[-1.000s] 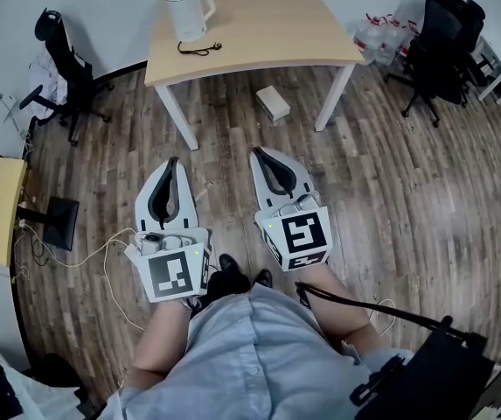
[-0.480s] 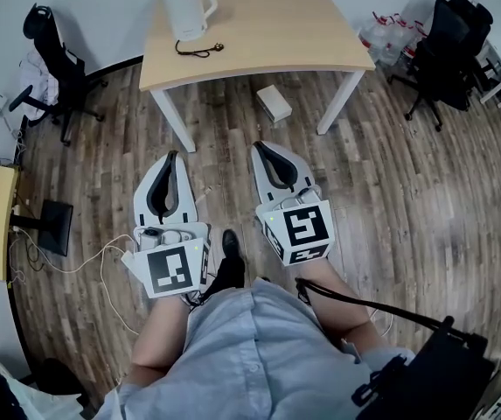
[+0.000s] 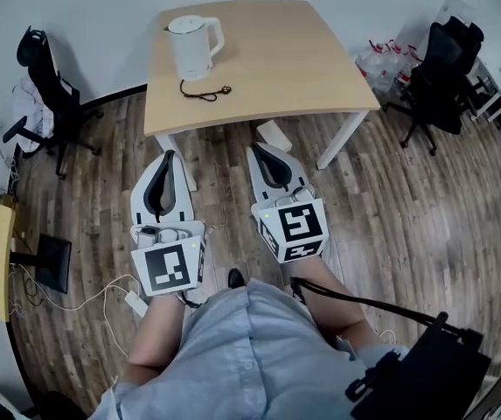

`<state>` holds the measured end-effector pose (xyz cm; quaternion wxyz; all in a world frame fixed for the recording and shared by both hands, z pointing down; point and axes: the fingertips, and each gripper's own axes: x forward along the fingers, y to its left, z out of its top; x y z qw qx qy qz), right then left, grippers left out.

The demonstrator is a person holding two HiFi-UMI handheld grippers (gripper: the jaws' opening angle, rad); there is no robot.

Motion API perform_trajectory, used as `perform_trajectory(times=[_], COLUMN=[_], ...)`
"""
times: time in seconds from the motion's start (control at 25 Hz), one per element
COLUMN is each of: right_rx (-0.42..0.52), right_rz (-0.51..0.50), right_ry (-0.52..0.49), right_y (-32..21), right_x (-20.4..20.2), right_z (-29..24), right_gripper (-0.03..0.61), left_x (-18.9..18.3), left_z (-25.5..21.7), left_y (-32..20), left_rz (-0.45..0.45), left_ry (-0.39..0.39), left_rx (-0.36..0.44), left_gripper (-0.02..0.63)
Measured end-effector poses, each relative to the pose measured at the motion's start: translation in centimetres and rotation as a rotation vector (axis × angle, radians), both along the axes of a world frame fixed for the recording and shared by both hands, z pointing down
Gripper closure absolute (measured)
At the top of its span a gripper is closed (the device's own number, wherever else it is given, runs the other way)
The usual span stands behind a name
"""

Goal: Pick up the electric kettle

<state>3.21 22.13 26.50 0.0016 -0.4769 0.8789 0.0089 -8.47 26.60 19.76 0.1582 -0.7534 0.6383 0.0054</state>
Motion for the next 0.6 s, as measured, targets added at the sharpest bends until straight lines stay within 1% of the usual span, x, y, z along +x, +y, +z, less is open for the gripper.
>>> perform_trajectory(times=[0.16, 0.44, 0.6], right_rx=[0.009, -0.031, -0.039], right_rz=[0.012, 0.0, 0.003], right_ry=[0.006, 0.041, 0.045], right_y=[-2.1, -5.4, -7.4], right_x=[-1.1, -3.1, -3.3], right_z=[-0.4, 1.0, 1.5], right_gripper=[0.577, 0.577, 0.577], left_x=[-1.8, -4.1, -4.5], left_z=[0.0, 2.0, 2.9], left_y=[-2.0, -5.3, -7.4], left_rz=[-0.009, -0.022, -0.021], left_ry=[0.012, 0.041, 0.044], left_rx=[0.003, -0.05, -0.07], left_gripper=[0.614, 0.614, 0.614])
